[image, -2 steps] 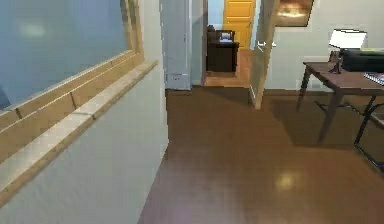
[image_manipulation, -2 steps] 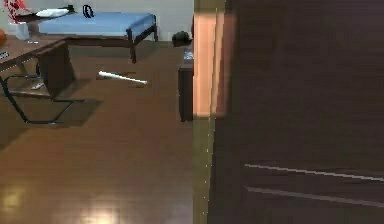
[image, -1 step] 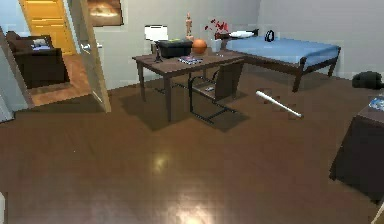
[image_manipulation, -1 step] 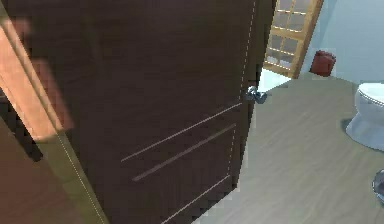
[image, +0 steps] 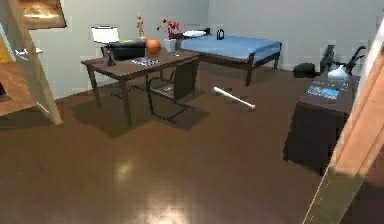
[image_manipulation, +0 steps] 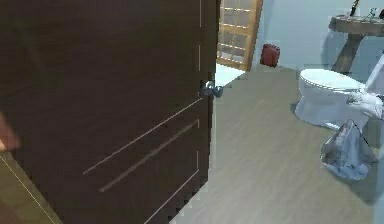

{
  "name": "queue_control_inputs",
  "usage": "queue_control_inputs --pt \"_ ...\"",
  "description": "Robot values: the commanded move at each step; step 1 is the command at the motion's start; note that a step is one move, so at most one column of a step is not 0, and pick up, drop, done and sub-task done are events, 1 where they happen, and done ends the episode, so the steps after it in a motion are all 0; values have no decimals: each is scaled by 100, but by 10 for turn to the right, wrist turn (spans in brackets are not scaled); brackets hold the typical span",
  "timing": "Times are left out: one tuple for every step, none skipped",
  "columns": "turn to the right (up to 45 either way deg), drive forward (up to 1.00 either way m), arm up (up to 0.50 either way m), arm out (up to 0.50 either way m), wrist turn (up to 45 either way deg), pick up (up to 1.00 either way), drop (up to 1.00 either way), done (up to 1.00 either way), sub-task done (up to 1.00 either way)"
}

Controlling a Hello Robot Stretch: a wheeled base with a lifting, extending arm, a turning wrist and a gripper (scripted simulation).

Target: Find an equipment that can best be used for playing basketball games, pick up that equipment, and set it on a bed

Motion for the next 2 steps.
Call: queue_control_inputs --pt "0 50 0 0 0 0 0 0 0" --pt "120 0 0 0 0 0 0 0 0"
